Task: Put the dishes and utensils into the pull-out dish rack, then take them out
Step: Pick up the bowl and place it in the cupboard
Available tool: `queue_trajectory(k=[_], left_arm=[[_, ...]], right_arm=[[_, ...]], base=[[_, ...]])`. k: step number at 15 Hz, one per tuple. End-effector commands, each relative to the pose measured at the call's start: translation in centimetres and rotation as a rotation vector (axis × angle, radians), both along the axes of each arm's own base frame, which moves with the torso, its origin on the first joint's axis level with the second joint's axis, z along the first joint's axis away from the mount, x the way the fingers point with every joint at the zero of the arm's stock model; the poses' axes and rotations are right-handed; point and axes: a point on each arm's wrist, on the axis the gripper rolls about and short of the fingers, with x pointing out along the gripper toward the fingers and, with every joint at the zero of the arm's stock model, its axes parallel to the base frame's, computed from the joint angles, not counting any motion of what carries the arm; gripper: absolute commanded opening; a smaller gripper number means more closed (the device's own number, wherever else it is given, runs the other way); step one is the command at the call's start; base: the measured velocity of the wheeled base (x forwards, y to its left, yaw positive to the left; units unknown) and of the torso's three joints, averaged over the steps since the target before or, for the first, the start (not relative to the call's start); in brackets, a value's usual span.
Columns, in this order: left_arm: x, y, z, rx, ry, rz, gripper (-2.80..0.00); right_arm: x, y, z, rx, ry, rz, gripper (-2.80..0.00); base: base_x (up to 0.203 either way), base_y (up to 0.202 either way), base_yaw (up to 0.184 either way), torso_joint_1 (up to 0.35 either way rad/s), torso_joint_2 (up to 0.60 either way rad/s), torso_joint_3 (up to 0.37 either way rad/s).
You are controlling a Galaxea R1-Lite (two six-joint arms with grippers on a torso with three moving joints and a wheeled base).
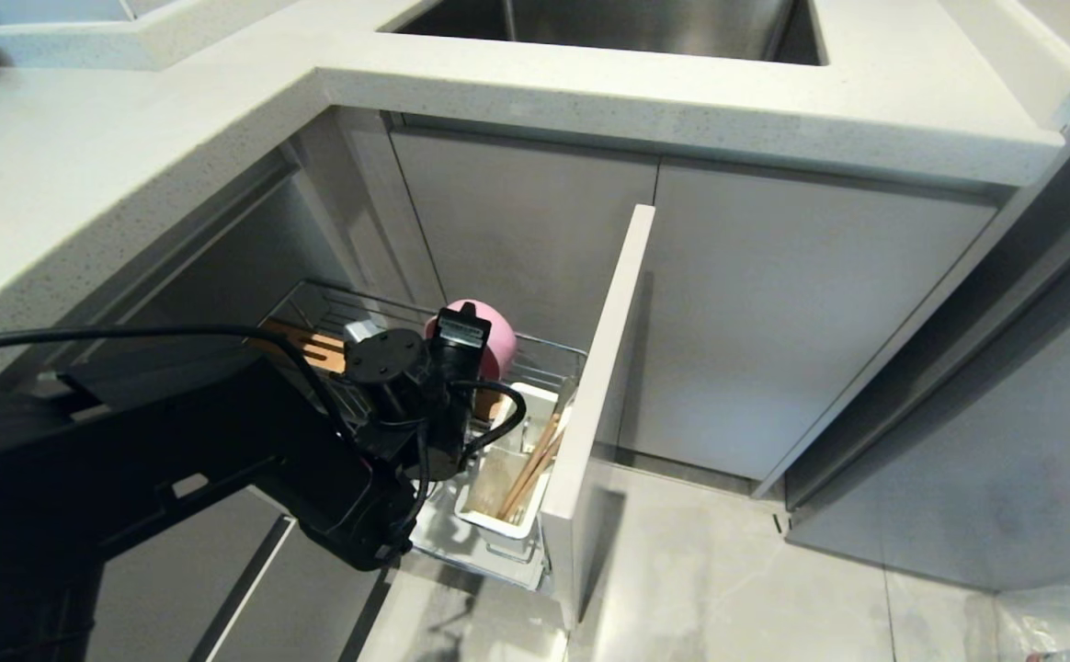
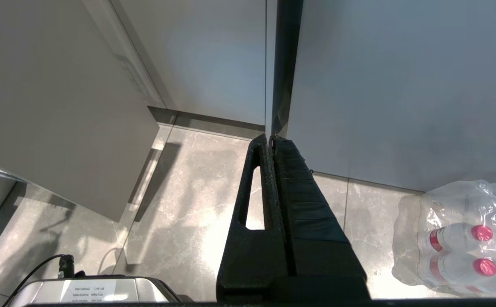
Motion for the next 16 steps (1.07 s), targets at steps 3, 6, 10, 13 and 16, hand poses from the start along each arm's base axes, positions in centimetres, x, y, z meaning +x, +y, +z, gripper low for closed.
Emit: queue_trajectory(k=[3, 6, 10, 13, 16], left_arm=[[-0.1, 0.1, 0.3, -0.01, -0.012, 0.006, 0.0], [-0.2, 0.1, 0.5, 0.0, -0.014, 0.011, 0.0], [-0.9, 0.3, 1.5, 0.035, -0.03, 0.027, 0.0], [-1.8, 0.2, 2.2, 0.058, -0.038, 0.028, 0.0], [-2.6, -0.4, 2.1, 0.152, 0.046, 0.046, 0.0]], right_arm=[[0.0, 0.0, 0.0, 0.0, 0.001, 0.0, -2.8], [0.0, 0.0, 0.0, 0.001, 0.001, 0.0, -2.8], [0.0, 0.0, 0.0, 0.001, 0.001, 0.0, -2.8], [0.0, 0.0, 0.0, 0.001, 0.001, 0.0, -2.8], [0.0, 0.0, 0.0, -0.001, 0.001, 0.0, -2.8]], base=[[0.0, 0.0, 0.0, 0.0, 0.0, 0.0], [0.0, 0.0, 0.0, 0.0, 0.0, 0.0], [0.0, 0.0, 0.0, 0.0, 0.0, 0.0], [0.0, 0.0, 0.0, 0.0, 0.0, 0.0], [0.0, 0.0, 0.0, 0.0, 0.0, 0.0]])
